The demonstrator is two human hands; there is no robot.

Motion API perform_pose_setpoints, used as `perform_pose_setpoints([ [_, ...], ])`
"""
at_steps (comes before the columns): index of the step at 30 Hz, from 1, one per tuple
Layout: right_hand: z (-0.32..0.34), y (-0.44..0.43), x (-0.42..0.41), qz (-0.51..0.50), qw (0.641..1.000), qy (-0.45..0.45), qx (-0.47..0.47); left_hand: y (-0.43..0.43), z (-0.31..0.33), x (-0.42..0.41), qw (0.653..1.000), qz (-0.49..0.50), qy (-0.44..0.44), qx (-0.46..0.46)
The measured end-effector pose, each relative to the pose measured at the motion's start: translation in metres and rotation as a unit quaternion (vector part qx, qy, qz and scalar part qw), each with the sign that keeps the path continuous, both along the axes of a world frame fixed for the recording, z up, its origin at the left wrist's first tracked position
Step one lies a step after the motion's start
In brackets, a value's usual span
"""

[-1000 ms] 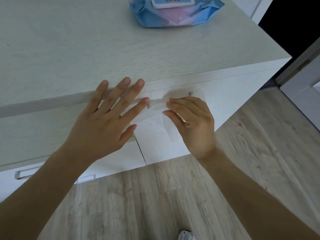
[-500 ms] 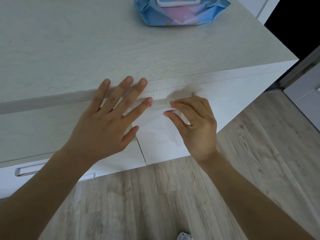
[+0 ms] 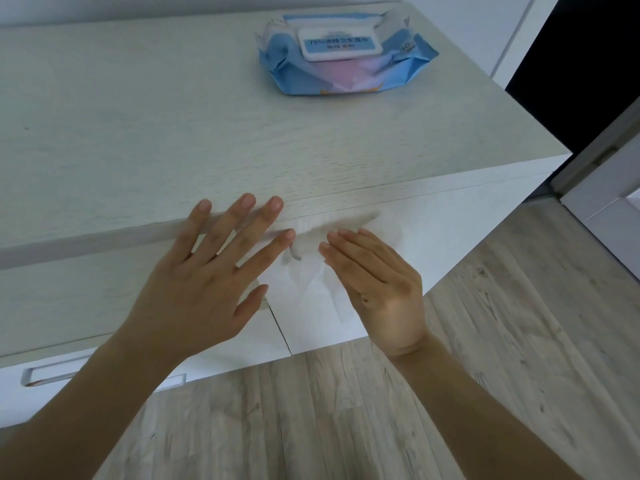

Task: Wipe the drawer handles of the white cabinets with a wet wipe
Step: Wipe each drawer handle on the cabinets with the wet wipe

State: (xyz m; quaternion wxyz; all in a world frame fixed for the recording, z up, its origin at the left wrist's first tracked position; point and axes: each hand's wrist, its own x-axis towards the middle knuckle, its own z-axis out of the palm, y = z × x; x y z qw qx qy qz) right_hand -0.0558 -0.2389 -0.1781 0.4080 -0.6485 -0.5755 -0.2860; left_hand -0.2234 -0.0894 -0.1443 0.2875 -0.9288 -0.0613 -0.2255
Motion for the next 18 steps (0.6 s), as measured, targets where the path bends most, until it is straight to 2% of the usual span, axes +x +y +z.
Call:
perform_pose_setpoints([
  [12,0.009,-0.002,0.002,-0.016,1.000,0.008,0.004,-0.002,-0.001,0.000,1.000,0.013,0.005,0.000],
  [18,0.008,0.003,-0.001,0.018,1.000,0.001,-0.010,-0.002,-0.004,0.002,0.999,0.024,0.002,0.020],
])
